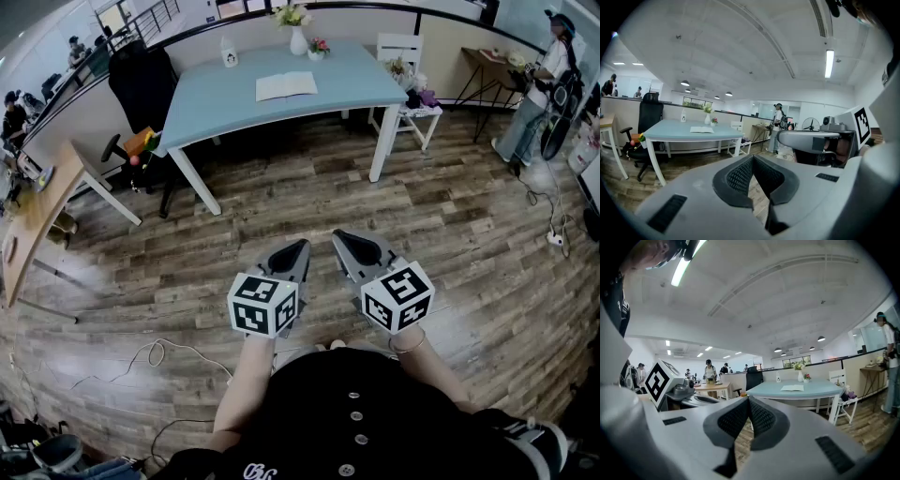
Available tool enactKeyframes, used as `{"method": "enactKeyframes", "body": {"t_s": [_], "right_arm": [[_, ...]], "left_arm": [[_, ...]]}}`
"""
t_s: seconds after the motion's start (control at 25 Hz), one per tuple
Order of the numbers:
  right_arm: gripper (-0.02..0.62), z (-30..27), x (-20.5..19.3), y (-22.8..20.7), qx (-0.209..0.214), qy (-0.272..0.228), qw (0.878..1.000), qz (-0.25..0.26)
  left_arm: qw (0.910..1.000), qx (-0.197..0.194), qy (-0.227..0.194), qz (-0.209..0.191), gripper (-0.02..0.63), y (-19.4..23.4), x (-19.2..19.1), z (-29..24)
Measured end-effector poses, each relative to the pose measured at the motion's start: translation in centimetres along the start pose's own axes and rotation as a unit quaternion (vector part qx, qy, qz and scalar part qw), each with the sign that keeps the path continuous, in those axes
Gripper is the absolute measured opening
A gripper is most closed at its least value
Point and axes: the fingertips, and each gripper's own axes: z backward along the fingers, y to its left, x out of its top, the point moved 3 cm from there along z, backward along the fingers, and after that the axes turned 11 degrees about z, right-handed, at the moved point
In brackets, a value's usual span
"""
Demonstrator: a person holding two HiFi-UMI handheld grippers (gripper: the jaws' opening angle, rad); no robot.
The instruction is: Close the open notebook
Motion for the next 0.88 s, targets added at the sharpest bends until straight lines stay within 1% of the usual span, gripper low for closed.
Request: {"method": "enactKeyframes", "body": {"t_s": [0.16,0.36,0.52,0.72,0.88], "right_arm": [[0.0,-0.3,-0.7,0.0,0.008,0.007,1.0,0.002],[0.0,-0.2,-0.8,-0.1,0.011,0.013,1.0,0.004],[0.0,0.1,-0.9,-0.3,0.008,0.012,1.0,0.007],[0.0,0.2,-0.5,-0.7,0.01,-0.013,1.0,-0.005],[0.0,-0.1,-0.7,-0.5,0.025,-0.001,1.0,0.019]], "left_arm": [[0.9998,0.021,0.0,0.006,0.014,1.1,-0.3,-0.1],[0.9997,0.025,0.001,0.008,0.014,1.3,-0.2,-0.1],[0.9997,0.022,-0.002,0.006,0.014,0.9,0.0,-0.5],[0.9993,-0.002,-0.032,0.018,0.014,-0.1,0.7,-0.3],[0.9992,0.004,-0.036,0.015,0.015,-0.1,0.4,-0.6]]}}
